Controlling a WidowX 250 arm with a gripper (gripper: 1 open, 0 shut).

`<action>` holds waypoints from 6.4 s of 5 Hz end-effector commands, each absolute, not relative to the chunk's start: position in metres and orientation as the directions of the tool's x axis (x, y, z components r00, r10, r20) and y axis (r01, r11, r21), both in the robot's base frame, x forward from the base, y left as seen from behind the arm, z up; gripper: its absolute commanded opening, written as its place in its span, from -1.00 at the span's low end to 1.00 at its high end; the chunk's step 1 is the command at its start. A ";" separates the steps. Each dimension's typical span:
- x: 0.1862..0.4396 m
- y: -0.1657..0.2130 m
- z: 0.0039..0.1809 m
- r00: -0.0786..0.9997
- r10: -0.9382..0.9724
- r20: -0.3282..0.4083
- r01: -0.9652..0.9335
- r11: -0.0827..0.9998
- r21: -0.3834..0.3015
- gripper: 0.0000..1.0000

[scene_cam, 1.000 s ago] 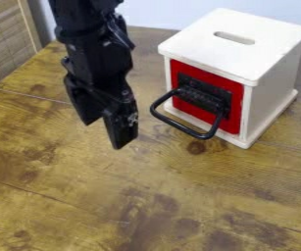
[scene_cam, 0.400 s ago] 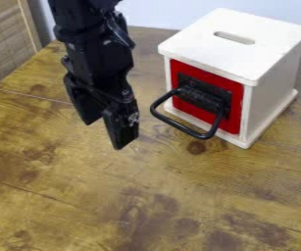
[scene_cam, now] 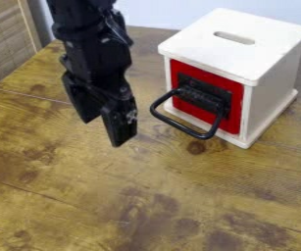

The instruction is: Close the drawer

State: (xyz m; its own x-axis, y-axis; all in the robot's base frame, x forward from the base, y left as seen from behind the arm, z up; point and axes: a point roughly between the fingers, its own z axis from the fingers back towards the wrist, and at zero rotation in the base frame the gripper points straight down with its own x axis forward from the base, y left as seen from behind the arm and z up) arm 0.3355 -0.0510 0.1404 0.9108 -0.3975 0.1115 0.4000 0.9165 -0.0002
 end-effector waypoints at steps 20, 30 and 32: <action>0.347 -0.047 0.166 0.904 -0.384 0.190 0.387 0.922 0.023 1.00; 0.351 -0.042 0.160 0.913 -0.368 0.175 0.370 0.929 0.020 1.00; 0.349 -0.043 0.160 0.917 -0.360 0.169 0.363 0.932 0.016 1.00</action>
